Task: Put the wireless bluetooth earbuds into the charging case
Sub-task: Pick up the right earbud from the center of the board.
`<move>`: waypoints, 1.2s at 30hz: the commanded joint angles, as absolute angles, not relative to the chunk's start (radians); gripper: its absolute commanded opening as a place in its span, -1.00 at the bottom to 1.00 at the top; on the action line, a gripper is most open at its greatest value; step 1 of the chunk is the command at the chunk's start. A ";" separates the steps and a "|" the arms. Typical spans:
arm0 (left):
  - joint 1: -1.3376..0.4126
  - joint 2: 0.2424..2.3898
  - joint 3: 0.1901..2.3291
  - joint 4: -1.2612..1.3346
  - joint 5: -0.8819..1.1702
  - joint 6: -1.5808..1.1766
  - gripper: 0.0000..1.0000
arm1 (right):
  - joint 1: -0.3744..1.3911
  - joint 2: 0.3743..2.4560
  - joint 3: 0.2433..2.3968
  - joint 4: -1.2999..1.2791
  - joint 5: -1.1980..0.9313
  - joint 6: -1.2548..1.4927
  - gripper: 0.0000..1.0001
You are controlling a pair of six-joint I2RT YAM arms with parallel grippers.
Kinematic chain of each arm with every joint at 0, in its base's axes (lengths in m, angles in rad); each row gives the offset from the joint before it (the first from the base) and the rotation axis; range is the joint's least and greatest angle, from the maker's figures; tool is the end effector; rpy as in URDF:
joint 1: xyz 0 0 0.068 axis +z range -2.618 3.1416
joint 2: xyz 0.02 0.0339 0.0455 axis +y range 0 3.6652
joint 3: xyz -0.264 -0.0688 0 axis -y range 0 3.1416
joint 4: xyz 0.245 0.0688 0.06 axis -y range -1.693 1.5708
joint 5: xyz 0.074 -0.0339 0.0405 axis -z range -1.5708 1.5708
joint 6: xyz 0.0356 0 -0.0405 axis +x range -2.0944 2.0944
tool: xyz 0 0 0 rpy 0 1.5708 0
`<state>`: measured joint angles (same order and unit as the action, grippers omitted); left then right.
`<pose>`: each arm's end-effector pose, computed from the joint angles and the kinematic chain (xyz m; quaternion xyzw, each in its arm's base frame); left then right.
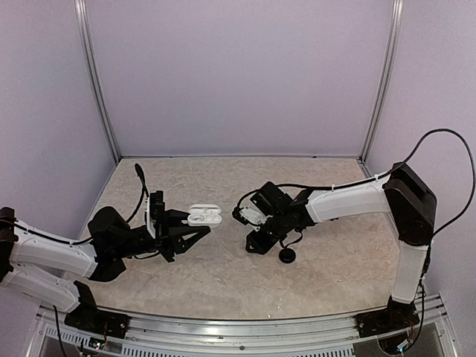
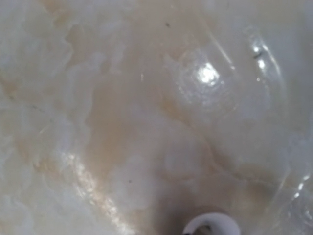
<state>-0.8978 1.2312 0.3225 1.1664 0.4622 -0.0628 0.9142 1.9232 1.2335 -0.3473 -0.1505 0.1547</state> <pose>0.1324 -0.1916 0.2331 0.4068 0.4696 -0.4802 0.6192 0.2362 0.3152 0.1577 -0.3750 0.8860 0.1964 0.1894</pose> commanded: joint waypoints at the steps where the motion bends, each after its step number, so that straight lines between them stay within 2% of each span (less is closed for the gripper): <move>1: -0.892 1.228 0.314 1.203 0.461 -0.065 -0.97 | 0.917 1.953 1.253 -0.351 -0.139 0.174 -0.52; 29: -0.890 1.244 0.331 1.201 0.469 -0.062 -0.97 | 0.885 1.930 1.242 -0.429 -0.013 0.139 -0.57; 36: -0.890 1.248 0.331 1.203 0.468 -0.063 -0.97 | 0.880 1.910 1.239 -0.431 0.024 0.138 -0.77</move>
